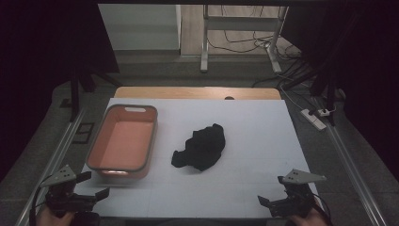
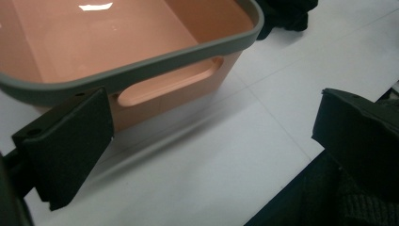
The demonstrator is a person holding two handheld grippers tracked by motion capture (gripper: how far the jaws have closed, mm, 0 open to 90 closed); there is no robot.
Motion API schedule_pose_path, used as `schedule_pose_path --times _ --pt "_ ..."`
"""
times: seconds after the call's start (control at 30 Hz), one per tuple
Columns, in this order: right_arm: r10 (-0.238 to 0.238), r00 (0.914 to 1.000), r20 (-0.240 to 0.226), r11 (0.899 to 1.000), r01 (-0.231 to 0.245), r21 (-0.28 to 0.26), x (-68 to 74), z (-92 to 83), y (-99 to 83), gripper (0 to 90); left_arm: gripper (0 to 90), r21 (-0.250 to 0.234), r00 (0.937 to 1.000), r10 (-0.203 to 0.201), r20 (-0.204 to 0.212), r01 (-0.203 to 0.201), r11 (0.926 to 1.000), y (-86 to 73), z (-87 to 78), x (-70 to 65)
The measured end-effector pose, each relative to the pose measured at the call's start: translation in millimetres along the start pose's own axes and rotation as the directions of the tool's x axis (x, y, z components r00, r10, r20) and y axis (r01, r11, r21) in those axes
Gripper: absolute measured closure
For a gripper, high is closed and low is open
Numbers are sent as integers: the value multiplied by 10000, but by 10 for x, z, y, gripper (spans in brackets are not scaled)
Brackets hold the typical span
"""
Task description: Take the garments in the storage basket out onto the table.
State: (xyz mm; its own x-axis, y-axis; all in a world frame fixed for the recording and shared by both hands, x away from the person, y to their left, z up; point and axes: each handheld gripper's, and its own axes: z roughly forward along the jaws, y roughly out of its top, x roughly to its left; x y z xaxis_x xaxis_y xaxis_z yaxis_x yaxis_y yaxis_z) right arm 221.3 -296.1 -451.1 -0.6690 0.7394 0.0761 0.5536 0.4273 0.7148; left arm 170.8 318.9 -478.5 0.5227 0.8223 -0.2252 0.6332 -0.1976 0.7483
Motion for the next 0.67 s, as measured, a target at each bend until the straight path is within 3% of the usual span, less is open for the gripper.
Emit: schedule_pose_path --times 0.2,0.67 --pt "9 10000 0 10000 -9 -11 1 -1 0 0 0 88 10000 16 -88 -15 10000 -30 -27 -9" --pt "3 10000 47 10000 -3 26 2 4 2 0 0 866 9999 -18 -135 29 9962 -59 -25 -35"
